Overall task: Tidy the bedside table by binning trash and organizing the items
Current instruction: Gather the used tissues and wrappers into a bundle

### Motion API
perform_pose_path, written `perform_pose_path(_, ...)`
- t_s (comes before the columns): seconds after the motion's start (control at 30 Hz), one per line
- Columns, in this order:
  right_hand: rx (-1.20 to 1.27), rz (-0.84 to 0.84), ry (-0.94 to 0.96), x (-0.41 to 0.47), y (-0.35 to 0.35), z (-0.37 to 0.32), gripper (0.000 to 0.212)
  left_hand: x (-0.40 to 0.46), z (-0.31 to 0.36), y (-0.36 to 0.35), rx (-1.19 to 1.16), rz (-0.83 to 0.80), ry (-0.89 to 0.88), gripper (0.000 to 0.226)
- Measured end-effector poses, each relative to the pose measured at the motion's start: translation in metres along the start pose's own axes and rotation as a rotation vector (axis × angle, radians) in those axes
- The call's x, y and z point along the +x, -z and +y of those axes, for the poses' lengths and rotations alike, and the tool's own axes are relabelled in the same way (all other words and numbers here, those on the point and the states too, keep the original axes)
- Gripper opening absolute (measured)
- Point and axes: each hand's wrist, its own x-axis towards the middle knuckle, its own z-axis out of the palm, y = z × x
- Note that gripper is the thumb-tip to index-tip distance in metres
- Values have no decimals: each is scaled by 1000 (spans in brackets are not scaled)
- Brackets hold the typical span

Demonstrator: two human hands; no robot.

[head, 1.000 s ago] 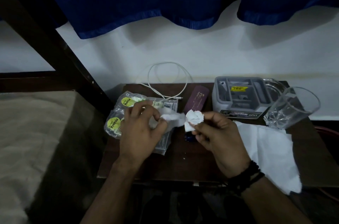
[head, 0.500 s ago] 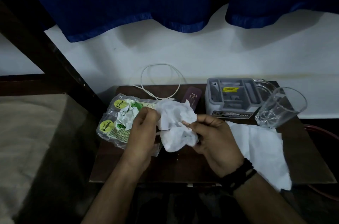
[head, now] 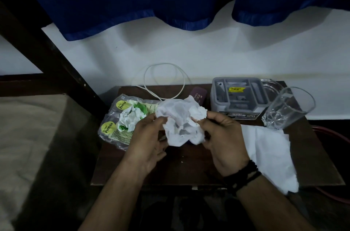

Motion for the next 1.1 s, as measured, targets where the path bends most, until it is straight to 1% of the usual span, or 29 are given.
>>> perform_pose_path(0.03,-6,-6,7,-1,0,0,19,1,0,1,-23,-6,13,16)
perform_pose_path(0.07,-30,-7,32,-1,-1,-1,17,2,-2,2,-33,15,-11,17)
perform_pose_path(0.1,-70,4,80,-1,-1,-1,14,3,-3,2,-7,49,-72,17)
perform_pose_path(0.17,-208,28,229,2,2,-2,8,4,-4,1,77,125,-196,18)
perform_pose_path(0.2,-276,13,305,3,3,-3,7,2,-3,-2,80,129,-215,18)
perform_pose_path(0.23,-350,-28,373,2,2,-4,5,0,-2,-4,58,101,-203,17)
perform_pose_path(0.27,-441,-73,417,0,1,-4,8,-4,0,-6,30,54,-158,17)
perform_pose_path(0.3,-532,-108,427,-2,-1,-2,15,-7,1,-8,9,0,-96,17)
perform_pose_path(0.33,-580,-117,394,-3,-2,0,21,-9,2,-10,-2,-51,-50,17)
perform_pose_path(0.4,-530,-63,309,-2,-2,4,25,-10,3,-9,-9,-103,-8,16)
perform_pose_path(0.43,-489,-25,279,0,0,4,22,-10,4,-7,-25,-120,8,17)
perform_pose_path(0.53,-391,50,196,6,7,2,4,-9,8,-1,-83,-153,67,30)
perform_pose_path(0.6,-345,76,195,7,9,2,3,-8,9,0,-108,-150,81,30)
perform_pose_path(0.7,-381,126,273,6,7,3,8,-5,6,0,-108,-58,111,24)
perform_pose_path(0.77,-446,119,366,3,5,4,9,-6,5,-1,-99,-42,130,34)
perform_pose_path(0.8,-493,107,428,0,4,4,10,-7,5,-2,-80,-44,124,43)
perform_pose_path(0.83,-545,96,491,-2,3,4,13,-8,4,-3,-42,-37,108,52)
perform_pose_path(0.87,-592,85,541,-4,3,4,16,-10,3,-5,10,-33,76,56)
perform_pose_path(0.93,-633,70,577,-6,2,4,17,-11,0,-8,95,-21,21,51)
perform_pose_path(0.97,-596,76,546,-5,2,4,15,-11,-1,-8,107,-14,19,46)
perform_pose_path(1.0,-512,92,477,-3,2,2,15,-9,-1,-7,100,-3,21,41)
perform_pose_path(1.1,-179,135,131,3,4,-6,16,-7,2,-3,21,14,37,36)
